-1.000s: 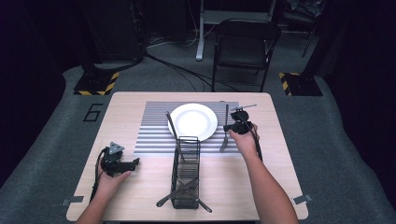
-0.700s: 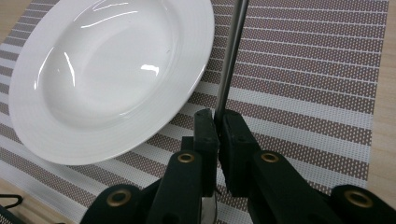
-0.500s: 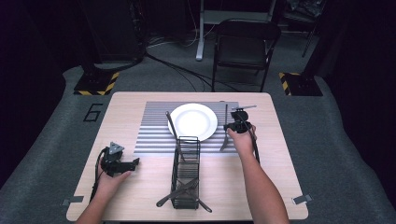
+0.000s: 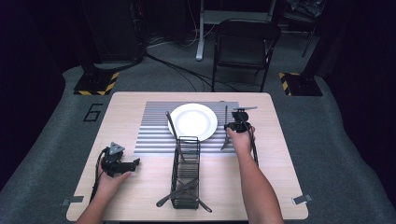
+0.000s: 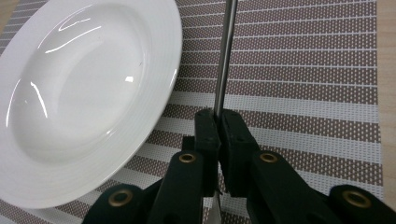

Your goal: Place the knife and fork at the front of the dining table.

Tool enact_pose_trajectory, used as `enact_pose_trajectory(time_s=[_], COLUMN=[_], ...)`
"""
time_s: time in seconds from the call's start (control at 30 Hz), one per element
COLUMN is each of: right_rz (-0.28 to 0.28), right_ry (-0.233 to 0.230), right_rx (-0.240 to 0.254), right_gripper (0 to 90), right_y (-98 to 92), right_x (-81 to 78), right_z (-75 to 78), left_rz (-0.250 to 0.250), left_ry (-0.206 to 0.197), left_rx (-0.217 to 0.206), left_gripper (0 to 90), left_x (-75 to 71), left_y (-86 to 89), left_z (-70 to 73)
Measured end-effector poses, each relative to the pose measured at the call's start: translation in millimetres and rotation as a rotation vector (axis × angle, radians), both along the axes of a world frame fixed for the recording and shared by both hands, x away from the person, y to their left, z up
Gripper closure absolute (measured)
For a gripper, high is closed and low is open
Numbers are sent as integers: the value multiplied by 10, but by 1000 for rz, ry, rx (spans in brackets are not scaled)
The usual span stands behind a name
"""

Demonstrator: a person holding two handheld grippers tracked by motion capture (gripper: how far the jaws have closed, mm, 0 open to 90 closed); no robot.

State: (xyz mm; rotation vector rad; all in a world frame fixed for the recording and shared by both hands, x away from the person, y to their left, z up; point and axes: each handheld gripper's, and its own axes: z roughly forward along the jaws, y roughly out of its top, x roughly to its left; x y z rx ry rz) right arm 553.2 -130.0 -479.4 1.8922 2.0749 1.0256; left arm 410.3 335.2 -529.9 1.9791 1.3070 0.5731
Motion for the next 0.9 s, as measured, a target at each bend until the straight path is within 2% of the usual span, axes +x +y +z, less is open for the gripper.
enact_pose_trajectory(time_s=[0.07, 0.17, 0.27, 0.37, 0.43, 0.7, 0.77, 0.9], right_rz=[-6, -47, -57, -101, -103, -179, -178, -213], right_ry=[-3, 12, 17, 32, 34, 60, 56, 60], right_rx=[-1, 20, 21, 45, 46, 86, 86, 112], right_gripper=[863, 867, 869, 869, 869, 871, 872, 872], right_y=[-6, 16, 16, 15, 6, -2, -16, -41], right_x=[15, 40, 54, 76, 78, 81, 79, 82], right_z=[-31, -69, -91, -143, -157, -190, -196, -198], left_rz=[0, 0, 0, -2, -2, -2, -2, -2], left_ry=[0, 0, 0, 1, 1, 1, 1, 2], left_rx=[0, 0, 0, 0, 0, 0, 0, 0], left_gripper=[128, 128, 128, 128, 128, 128, 128, 128], left_x=[0, 0, 1, 2, 2, 2, 2, 2], left_y=[0, 0, 0, -1, -1, -2, -2, -2], left_z=[0, 0, 0, 1, 1, 1, 1, 1])
